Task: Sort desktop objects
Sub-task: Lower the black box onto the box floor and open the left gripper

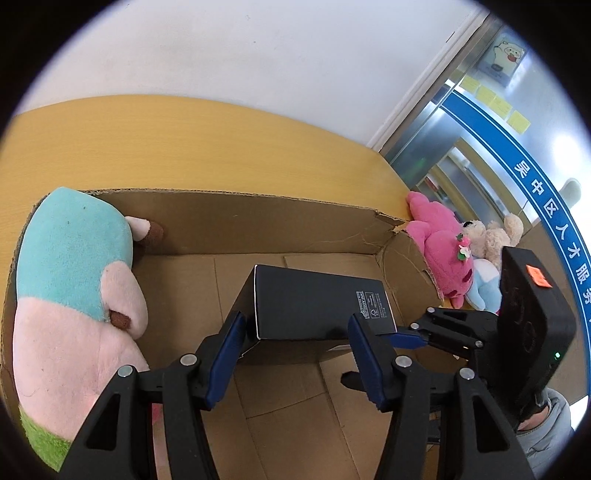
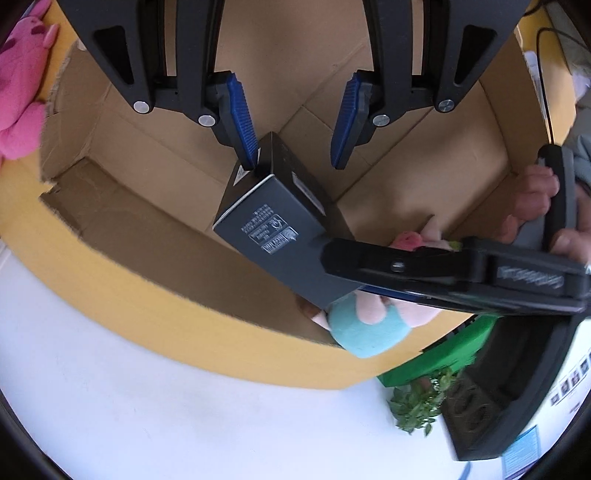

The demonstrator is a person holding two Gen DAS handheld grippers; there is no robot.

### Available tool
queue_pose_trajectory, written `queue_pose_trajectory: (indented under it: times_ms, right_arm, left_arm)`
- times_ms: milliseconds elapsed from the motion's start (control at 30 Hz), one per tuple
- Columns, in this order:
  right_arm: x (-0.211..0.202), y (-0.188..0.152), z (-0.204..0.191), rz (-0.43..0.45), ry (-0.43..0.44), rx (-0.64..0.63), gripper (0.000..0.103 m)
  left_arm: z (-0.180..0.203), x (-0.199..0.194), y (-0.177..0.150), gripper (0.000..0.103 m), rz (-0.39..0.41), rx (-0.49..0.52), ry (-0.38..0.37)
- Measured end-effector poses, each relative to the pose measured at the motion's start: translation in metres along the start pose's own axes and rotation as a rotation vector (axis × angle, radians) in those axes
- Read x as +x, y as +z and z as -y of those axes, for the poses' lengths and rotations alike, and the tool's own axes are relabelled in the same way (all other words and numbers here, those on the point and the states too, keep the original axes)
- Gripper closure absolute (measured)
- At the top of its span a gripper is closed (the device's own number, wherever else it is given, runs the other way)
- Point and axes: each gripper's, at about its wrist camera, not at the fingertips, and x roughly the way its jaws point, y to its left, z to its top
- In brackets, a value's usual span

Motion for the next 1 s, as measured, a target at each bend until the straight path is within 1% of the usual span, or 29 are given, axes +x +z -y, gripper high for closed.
queue_pose_trajectory:
  times_ms: [67, 133, 200, 267, 367, 400, 500, 567, 600, 633, 700, 733, 800, 833, 933, 1000]
  right_arm:
    - [0.008, 0.001, 0.005, -0.007, 0.03, 0.042, 0.066]
    - [0.01, 0.002, 0.019, 0.017, 0.117, 0.133, 0.075]
    - [0.011, 0.001, 0.037, 0.049, 0.208, 0.23, 0.079]
    - [0.01, 0.001, 0.052, 0.071, 0.274, 0.307, 0.079]
    - [0.012, 0.004, 0.067, 0.065, 0.355, 0.401, 0.079]
    - [0.014, 0.009, 0.069, 0.068, 0.36, 0.411, 0.079]
    - [0.011, 0.015, 0.069, 0.094, 0.309, 0.405, 0.076]
    - [0.002, 0.019, 0.07, 0.127, 0.313, 0.414, 0.069]
    - [0.0, 0.021, 0.07, 0.145, 0.307, 0.41, 0.061]
    - [-0.004, 0.023, 0.07, 0.161, 0.295, 0.401, 0.058]
    - [-0.004, 0.028, 0.072, 0.16, 0.277, 0.394, 0.058]
    - [0.0, 0.031, 0.073, 0.143, 0.264, 0.391, 0.058]
    - [0.011, 0.035, 0.073, 0.108, 0.21, 0.384, 0.058]
    - [0.017, 0.036, 0.075, 0.102, 0.196, 0.395, 0.058]
    - [0.03, 0.037, 0.082, 0.109, 0.204, 0.453, 0.058]
    - [0.038, 0.037, 0.081, 0.084, 0.208, 0.463, 0.058]
  left_arm:
    - [-0.004, 0.0, 0.003, 0.047, 0.007, -0.017, 0.012]
    - [-0.008, 0.0, 0.006, 0.047, -0.001, -0.044, 0.008]
    - [-0.011, -0.001, 0.009, 0.047, -0.022, -0.074, -0.016]
    - [-0.01, -0.001, 0.012, 0.047, -0.039, -0.082, -0.019]
    - [-0.011, 0.002, 0.017, 0.047, -0.036, -0.094, -0.01]
    - [-0.013, 0.003, 0.017, 0.047, -0.035, -0.1, -0.013]
    - [-0.016, 0.009, 0.019, 0.047, -0.035, -0.117, -0.002]
    - [-0.016, 0.011, 0.021, 0.047, -0.028, -0.106, 0.026]
    - [-0.016, 0.012, 0.022, 0.047, -0.024, -0.101, 0.033]
    - [-0.017, 0.014, 0.024, 0.047, -0.022, -0.1, 0.036]
    - [-0.018, 0.018, 0.028, 0.047, -0.019, -0.103, 0.044]
    - [-0.019, 0.02, 0.03, 0.047, -0.015, -0.105, 0.056]
    - [-0.021, 0.022, 0.033, 0.047, -0.012, -0.113, 0.078]
    - [-0.022, 0.023, 0.034, 0.047, -0.014, -0.118, 0.079]
    - [-0.024, 0.027, 0.034, 0.047, -0.029, -0.117, 0.088]
    - [-0.024, 0.032, 0.033, 0.047, -0.055, -0.11, 0.09]
